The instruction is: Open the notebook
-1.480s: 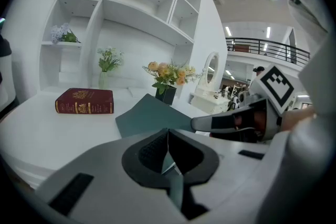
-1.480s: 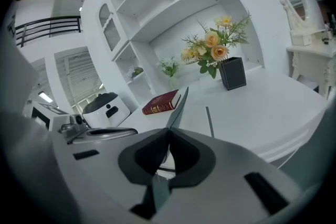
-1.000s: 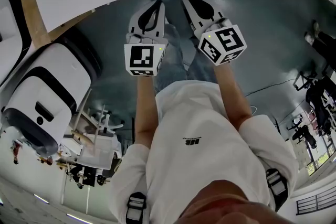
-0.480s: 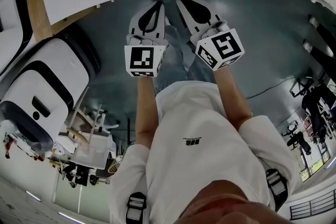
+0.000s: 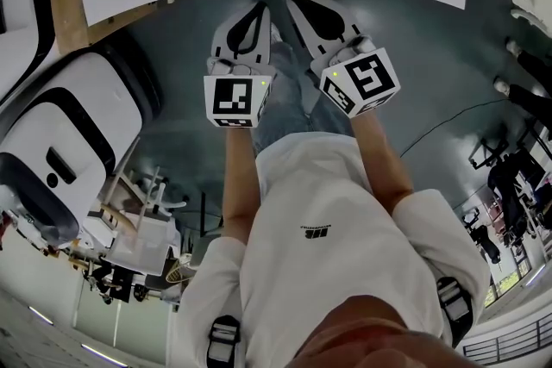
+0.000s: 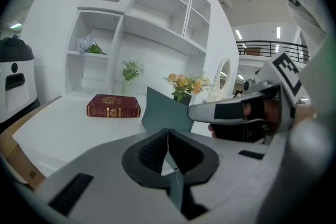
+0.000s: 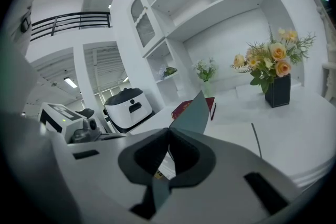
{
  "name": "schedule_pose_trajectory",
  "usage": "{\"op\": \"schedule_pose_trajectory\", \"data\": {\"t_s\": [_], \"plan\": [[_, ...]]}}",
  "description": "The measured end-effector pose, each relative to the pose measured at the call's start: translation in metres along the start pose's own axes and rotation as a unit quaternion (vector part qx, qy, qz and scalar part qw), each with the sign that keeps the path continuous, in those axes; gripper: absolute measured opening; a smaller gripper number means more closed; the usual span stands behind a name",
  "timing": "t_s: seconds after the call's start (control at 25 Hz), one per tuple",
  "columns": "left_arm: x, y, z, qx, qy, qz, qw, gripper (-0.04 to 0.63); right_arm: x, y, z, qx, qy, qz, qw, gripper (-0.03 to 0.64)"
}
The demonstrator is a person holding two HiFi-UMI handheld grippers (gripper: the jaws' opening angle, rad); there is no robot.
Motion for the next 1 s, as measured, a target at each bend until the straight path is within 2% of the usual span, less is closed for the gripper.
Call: {"op": "schedule_pose_trajectory", "data": {"t_s": [1.0], "plan": [[-0.061,-0.011,0.030,0.000,0.057,0.029,0.9979,0.000,-0.042,-0.011,-0.071,-0.040,0.062,0.025,0.997,0.005]]}}
Point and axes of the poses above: the fingertips, and each gripper's own axes: z backward along the fingers, x to its right, y out of its top, the point moved 6 cm from there along z, backward along the fingers, and after that the axes turned 2 degrees about z, right-handed, at the moved point
